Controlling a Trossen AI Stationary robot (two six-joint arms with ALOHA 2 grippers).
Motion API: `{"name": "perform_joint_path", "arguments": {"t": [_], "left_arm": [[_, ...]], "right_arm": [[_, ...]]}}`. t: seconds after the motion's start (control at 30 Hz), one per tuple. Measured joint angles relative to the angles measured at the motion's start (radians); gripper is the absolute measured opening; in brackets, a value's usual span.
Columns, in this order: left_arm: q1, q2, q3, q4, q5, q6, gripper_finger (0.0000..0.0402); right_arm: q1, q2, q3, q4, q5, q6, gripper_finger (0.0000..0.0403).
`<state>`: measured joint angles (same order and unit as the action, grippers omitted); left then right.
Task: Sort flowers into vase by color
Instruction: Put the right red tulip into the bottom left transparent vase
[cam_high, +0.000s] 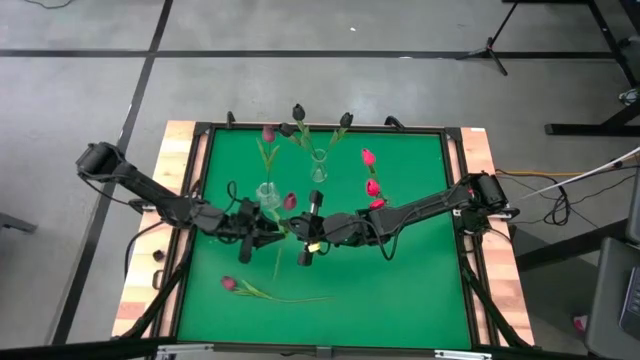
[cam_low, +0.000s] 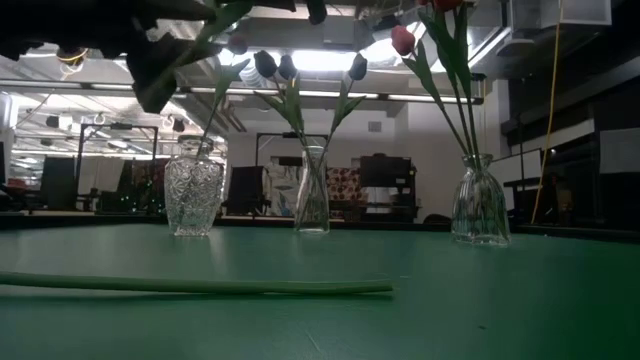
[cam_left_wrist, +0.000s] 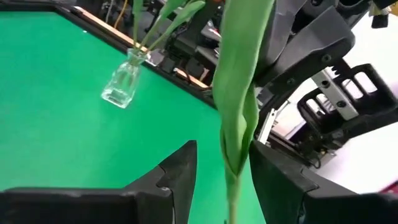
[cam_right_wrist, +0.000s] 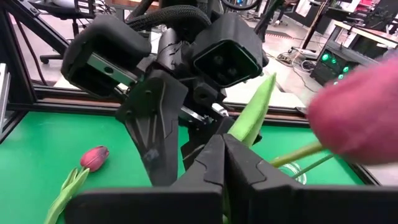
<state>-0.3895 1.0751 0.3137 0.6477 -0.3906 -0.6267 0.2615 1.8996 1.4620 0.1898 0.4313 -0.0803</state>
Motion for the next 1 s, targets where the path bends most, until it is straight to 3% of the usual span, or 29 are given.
{"name": "perform_joint_path", "arguments": {"t": [0.6, 0.87, 1.0], "left_arm": [[0.039, 0.045, 0.029, 0.020, 0.037, -0.021, 0.0139], [0.039, 0.065, 0.029, 0.054, 0.031, -0.018, 0.0079], [0.039, 0.065, 0.029, 0.054, -0.002, -0.017, 0.0043]], "right_arm": [[0.000, 0.000, 0.000, 0.001, -0.006, -0.003, 0.0000], [0.000, 0.000, 0.000, 0.001, -0.009, -0.004, 0.0004], [0.000, 0.000, 0.000, -0.003, -0.058, -0.003, 0.0017]]}}
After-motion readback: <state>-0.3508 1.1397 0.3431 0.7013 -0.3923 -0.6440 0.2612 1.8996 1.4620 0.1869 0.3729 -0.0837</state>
